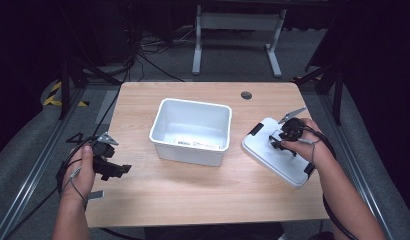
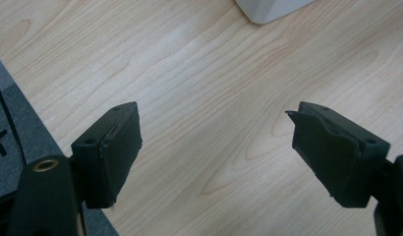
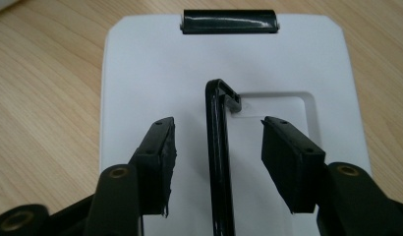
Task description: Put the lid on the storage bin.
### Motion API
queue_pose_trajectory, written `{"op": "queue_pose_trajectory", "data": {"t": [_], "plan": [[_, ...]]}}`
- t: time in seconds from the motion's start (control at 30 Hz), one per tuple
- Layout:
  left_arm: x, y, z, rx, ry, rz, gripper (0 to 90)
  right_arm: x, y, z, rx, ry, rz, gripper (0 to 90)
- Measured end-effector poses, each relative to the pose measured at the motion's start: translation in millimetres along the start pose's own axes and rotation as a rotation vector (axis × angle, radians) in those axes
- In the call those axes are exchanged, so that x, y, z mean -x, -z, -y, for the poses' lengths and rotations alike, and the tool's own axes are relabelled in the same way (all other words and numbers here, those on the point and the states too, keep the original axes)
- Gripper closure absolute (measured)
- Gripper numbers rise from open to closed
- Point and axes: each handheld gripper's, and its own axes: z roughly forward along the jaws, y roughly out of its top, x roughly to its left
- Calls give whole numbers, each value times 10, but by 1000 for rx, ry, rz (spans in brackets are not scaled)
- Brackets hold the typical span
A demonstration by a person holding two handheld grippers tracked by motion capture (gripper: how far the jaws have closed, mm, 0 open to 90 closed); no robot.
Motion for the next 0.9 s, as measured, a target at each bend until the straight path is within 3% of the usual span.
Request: {"op": "queue_pose_trajectory", "data": {"t": [0.2, 0.3, 0.37, 0.53, 0.63, 0.9], "plan": [[-33, -13, -16, 4, 1, 1, 195, 9, -60, -11, -78, 5, 6, 556], [-45, -20, -34, 4, -5, 3, 195, 19, -62, -1, -106, -27, 6, 591], [-50, -23, -52, 5, -2, 4, 196, 34, -50, 2, -131, -50, 22, 631], [-58, -40, -98, 12, -12, 5, 197, 54, -12, -2, -167, -80, 10, 791], [-64, -51, -125, 11, -19, 11, 198, 77, 10, -8, -173, -58, 36, 824], [-67, -81, -169, 9, -30, 14, 198, 105, 32, -2, -177, -33, 37, 848]]}}
